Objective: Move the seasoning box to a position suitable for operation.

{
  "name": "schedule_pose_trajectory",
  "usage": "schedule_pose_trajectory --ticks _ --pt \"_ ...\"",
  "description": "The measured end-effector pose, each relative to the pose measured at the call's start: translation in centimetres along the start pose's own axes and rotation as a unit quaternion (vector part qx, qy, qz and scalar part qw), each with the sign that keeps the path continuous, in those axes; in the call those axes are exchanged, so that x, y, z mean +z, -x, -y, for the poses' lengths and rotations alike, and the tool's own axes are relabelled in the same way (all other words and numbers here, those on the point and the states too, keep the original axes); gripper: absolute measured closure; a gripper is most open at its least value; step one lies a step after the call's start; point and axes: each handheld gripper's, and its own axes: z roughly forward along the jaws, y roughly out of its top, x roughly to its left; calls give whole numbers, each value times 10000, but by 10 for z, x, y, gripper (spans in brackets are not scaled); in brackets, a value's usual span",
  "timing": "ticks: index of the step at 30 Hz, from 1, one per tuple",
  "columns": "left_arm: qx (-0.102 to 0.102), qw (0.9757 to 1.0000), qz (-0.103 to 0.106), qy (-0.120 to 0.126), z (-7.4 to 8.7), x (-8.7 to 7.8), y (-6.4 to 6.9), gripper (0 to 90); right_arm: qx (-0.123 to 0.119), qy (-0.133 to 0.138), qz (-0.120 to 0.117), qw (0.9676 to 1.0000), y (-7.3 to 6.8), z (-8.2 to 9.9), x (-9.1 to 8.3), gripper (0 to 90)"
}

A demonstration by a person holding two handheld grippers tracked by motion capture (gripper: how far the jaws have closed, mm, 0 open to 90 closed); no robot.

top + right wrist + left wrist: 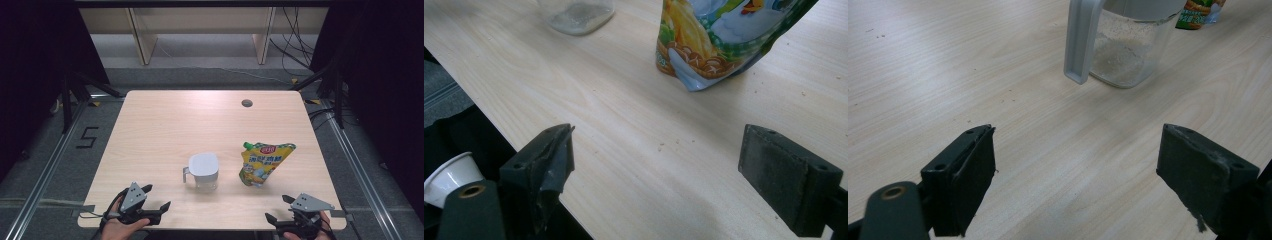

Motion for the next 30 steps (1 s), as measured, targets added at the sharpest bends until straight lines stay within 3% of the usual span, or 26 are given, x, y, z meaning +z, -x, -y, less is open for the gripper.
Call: schedule_pose_trajectory --ticks 7,8,12,13,14,16,17,19,20,26,28,29,30 --pt "14 10000 -33 21 0 1 2 149 -88 16 51 9999 0 0 0 157" --pt "47 10000 -11 -6 0 1 1 148 77 -32 58 9999 -2 0 -1 158" --pt "36 10000 -27 3 -1 2 1 148 -58 33 48 10000 -1 -1 -1 164" --pt "147 9999 -23 7 -2 2 -1 149 -58 33 47 10000 -1 -1 -1 164" --pt "-2 10000 -27 37 -3 3 -1 148 -67 27 38 10000 -1 -1 -1 165" --pt "-89 9999 28 103 -6 7 -2 150 -131 104 47 9998 0 0 0 173" --pt "-119 9999 46 108 -8 10 -3 155 -4 44 23 10000 -2 -1 -1 176" --pt "-23 9999 24 111 -10 14 -3 159 14 50 40 10000 -2 -1 -1 176" --pt "-8 9999 67 134 -11 16 -3 166 -95 100 76 9999 0 -1 -1 176" --pt "-31 9996 157 230 -18 29 -4 232 -86 37 -10 10000 0 -1 0 177" --pt "164 9994 157 268 -23 33 -4 270 59 7 64 10000 -4 -1 0 180" --pt "323 9989 178 299 -28 38 -3 322 -200 36 -106 9997 1 -2 1 182" --pt "323 9989 178 299 -28 38 -3 346 -200 36 -106 9997 1 -2 1 182"
